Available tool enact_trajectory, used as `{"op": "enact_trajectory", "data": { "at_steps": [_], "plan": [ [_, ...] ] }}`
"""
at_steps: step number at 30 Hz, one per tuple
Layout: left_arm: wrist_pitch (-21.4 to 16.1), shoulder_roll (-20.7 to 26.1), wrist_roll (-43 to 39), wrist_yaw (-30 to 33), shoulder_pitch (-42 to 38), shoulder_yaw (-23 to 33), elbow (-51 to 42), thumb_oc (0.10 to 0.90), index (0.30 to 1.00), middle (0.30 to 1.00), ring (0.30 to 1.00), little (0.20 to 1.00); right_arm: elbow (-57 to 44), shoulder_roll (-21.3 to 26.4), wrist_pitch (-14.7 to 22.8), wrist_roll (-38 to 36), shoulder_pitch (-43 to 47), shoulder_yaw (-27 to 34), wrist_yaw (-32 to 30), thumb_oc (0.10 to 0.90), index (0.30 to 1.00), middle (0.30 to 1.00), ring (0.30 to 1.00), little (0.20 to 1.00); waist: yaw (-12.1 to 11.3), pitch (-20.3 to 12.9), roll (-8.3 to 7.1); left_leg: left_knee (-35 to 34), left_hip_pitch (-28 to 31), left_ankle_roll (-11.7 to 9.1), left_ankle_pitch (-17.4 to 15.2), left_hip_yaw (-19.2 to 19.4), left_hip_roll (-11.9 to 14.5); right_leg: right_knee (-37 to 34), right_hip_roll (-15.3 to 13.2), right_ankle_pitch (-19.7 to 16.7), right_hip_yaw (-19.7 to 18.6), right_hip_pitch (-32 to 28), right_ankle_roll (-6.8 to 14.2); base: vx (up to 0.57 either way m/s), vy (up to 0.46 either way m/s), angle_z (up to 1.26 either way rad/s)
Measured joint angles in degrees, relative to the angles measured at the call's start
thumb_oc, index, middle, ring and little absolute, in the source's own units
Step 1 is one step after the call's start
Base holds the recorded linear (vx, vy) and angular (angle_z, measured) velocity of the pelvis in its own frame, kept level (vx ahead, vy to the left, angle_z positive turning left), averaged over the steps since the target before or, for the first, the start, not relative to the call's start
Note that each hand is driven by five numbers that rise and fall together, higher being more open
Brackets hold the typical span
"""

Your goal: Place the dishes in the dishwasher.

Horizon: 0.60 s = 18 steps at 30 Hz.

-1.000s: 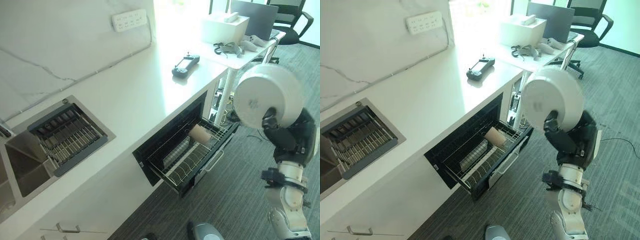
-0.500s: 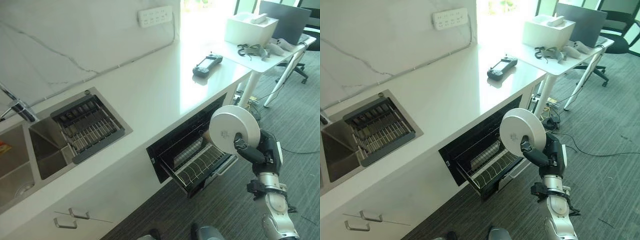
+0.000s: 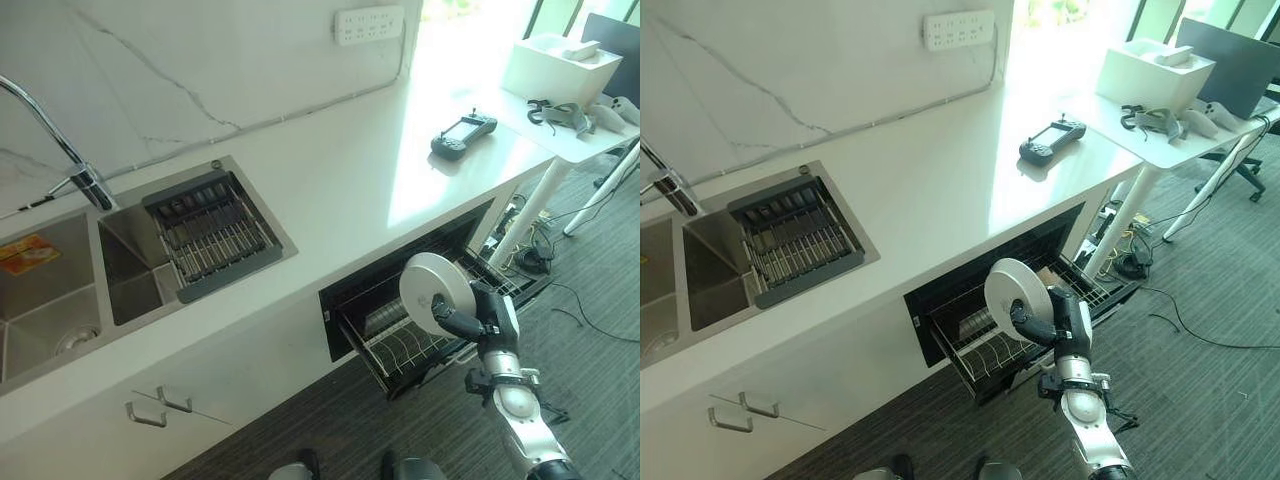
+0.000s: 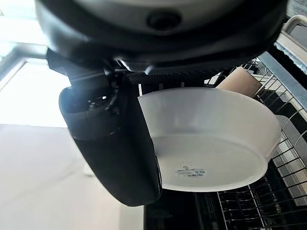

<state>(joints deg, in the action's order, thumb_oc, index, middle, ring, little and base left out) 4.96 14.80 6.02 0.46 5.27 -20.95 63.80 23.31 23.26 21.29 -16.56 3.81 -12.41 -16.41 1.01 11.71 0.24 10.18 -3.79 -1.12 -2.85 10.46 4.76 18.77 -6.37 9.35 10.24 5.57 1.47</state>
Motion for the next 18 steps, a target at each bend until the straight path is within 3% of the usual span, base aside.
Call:
{"op": "enact_trajectory", "data": {
  "at_steps": [6,11,14,16,18],
  "plan": [
    [-0.05,1.11,0.02,-1.1,-4.55,-3.54,-2.78,0.8,0.9,0.9,0.9,0.9,8.25,1.05,-2.1,3.71,7.89,-0.22,-6.21,0.4,0.3,0.3,0.3,0.3,-2.79,6.44,1.77,2.53,-2.69,-0.03,0.03,-3.14,-0.1,-0.54,-0.01,-0.5,2.74,-0.29,-0.36,0.0,0.003,0.25],
    [-1.54,2.26,1.97,-1.45,-6.48,-4.98,-5.07,0.8,0.9,0.9,0.9,0.9,9.74,2.51,-4.41,7.82,12.39,-0.28,-9.19,0.4,0.3,0.3,0.3,0.3,-3.05,11.4,3.27,4.41,-4.43,-0.29,0.1,-5.25,-0.24,-0.9,0.11,-0.63,4.82,-1.09,-0.52,-0.01,0.002,0.23],
    [-2.84,2.49,6.78,-1.07,-8.13,-5.97,-5.97,0.8,0.9,0.9,0.9,0.9,11.33,3.57,-6.57,9.83,15.28,-0.19,-9.97,0.4,0.3,0.3,0.3,0.3,-3.47,12.58,4.15,4.78,-5.35,-0.28,0.11,-6.21,-0.54,-1.07,0.04,-0.83,5.83,-1.11,-0.64,-0.01,0.019,0.17],
    [-3.95,4.08,8.48,-0.7,-9.91,-10.49,-7.01,0.8,0.9,0.9,0.9,0.9,15.96,4.08,-7.68,11.66,19.07,-0.7,-11.29,0.4,0.3,0.3,0.3,0.3,-4.15,14.17,4.47,5.19,-5.36,-0.27,0.11,-6.47,-0.69,-0.41,-0.03,-0.64,6.0,-1.09,-0.8,0.0,0.018,0.08],
    [-4.25,4.27,8.86,0.0,-11.73,-10.81,-7.08,0.8,0.9,0.9,0.9,0.9,18.41,4.12,-10.02,12.29,21.82,-1.46,-13.21,0.4,0.3,0.3,0.3,0.3,-4.41,16.03,4.82,5.6,-5.58,-0.26,0.11,-6.84,-0.87,0.13,-0.11,-0.48,6.25,-1.05,-0.8,0.0,0.01,0.09]
  ]
}}
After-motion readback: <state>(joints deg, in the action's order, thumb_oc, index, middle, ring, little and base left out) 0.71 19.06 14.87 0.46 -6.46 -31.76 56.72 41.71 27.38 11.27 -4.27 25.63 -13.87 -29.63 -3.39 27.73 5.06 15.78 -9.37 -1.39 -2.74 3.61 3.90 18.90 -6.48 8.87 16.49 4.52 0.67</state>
